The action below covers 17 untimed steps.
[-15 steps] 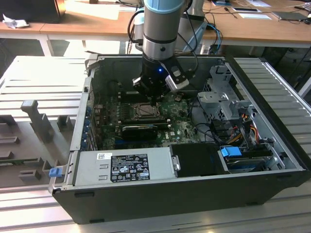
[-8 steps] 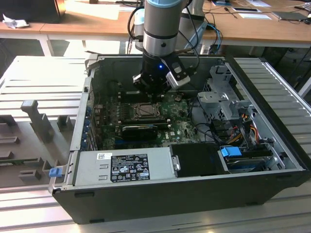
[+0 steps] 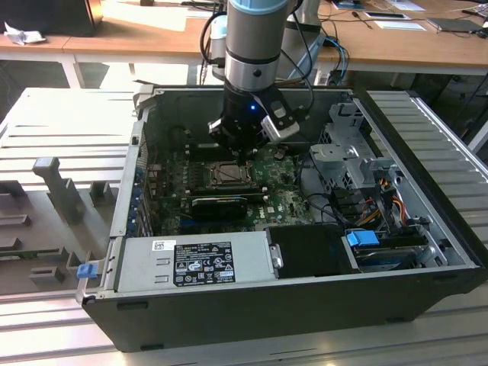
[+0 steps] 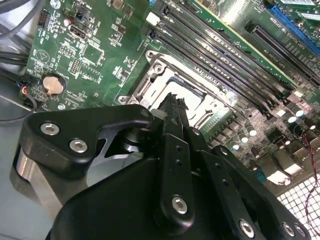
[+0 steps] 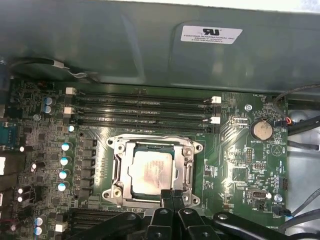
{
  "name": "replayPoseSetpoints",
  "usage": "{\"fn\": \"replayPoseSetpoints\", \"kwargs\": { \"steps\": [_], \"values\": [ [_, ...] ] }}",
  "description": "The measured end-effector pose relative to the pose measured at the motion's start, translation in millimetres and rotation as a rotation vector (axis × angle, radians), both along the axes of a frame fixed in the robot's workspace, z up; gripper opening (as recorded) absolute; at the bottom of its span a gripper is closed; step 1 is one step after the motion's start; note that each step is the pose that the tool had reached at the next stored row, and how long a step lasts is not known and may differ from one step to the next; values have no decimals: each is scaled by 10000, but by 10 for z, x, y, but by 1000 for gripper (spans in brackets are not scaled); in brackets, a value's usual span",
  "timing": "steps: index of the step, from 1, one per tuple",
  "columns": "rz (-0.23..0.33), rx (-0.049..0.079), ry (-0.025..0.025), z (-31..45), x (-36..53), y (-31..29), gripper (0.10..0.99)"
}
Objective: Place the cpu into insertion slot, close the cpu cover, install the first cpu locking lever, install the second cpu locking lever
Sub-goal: 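Install the second cpu locking lever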
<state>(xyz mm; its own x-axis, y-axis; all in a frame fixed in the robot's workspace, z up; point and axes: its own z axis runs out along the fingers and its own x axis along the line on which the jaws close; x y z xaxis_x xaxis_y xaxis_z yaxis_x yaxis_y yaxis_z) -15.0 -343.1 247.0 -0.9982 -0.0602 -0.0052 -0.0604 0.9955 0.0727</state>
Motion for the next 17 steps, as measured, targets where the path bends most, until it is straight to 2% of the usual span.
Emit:
{"fn": "replayPoseSetpoints", "kwargs": {
  "steps": [9, 13, 17],
  "values": [
    [2, -1, 0, 0, 1, -44, 106],
    [1, -30, 1, -7, 0, -87, 106],
    [2, -31, 79, -87, -1, -111, 106]
  ]
}}
